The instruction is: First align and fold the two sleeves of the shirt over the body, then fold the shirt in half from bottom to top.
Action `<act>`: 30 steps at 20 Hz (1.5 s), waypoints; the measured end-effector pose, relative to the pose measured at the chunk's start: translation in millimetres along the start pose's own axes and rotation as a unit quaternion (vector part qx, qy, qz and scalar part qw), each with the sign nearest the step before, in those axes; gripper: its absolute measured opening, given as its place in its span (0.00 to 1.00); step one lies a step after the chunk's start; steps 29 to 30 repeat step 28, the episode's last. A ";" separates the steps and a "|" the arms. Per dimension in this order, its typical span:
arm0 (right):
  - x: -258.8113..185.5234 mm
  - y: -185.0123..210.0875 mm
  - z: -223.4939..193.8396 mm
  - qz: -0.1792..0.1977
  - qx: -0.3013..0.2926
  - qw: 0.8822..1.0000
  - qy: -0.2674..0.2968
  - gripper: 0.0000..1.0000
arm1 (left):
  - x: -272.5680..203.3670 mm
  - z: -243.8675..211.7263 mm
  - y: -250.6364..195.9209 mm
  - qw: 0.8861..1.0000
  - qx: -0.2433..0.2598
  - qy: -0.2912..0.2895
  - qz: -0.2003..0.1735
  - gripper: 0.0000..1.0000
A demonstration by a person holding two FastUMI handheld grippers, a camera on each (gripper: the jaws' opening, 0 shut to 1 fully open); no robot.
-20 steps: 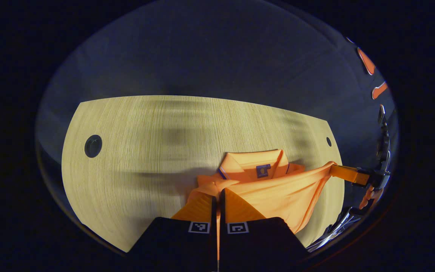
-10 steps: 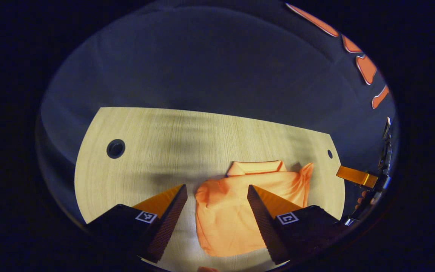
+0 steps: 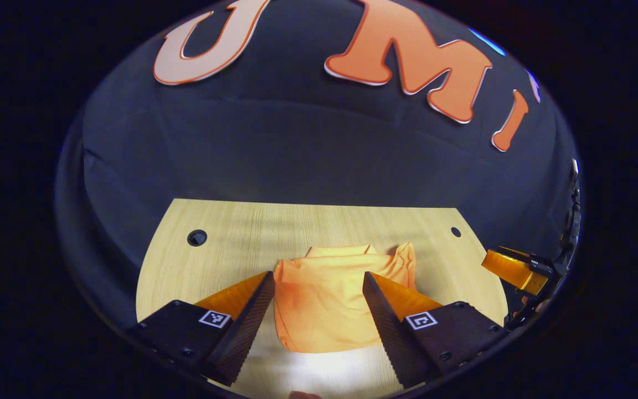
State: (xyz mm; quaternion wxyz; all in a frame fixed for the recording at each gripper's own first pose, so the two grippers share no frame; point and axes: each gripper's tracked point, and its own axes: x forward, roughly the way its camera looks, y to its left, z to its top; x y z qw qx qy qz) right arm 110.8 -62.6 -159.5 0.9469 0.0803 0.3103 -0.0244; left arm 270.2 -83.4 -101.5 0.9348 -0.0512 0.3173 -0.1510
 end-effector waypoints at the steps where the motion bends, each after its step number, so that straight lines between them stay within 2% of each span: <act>1: -15.8 0.7 2.3 -0.003 -0.008 1.000 -0.016 0.99 | -15.1 -2.0 -9.4 1.000 0.013 -0.011 -0.002 0.98; 5: -52.4 21.8 10.8 -0.003 -0.036 0.997 -0.069 0.98 | -61.2 -16.2 -54.0 0.996 0.057 -0.069 0.005 0.98; 9: -77.4 35.7 12.4 -0.003 -0.057 0.993 -0.101 0.99 | -112.3 -10.1 -69.7 0.990 0.065 -0.122 0.009 0.98; 13: -106.9 46.2 15.7 -0.018 -0.083 0.985 -0.147 0.98 | -152.1 -23.7 -85.5 0.982 0.062 -0.176 0.016 0.98; 19: -143.8 59.9 24.6 -0.010 -0.126 0.967 -0.222 0.98 | -205.9 -28.4 -98.0 0.962 0.051 -0.266 0.033 0.98; 23: -148.2 58.8 12.7 -0.005 -0.114 0.968 -0.222 0.98 | -240.5 -19.8 -89.6 0.942 0.068 -0.323 0.067 0.98; 26: -152.9 57.9 13.4 -0.002 -0.101 0.966 -0.237 0.98 | -256.2 -15.8 -87.2 0.927 0.091 -0.355 0.079 0.96; 30: -160.4 57.2 13.9 -0.002 -0.098 0.964 -0.248 0.98 | -262.2 -24.7 -83.3 0.926 0.094 -0.357 0.083 0.97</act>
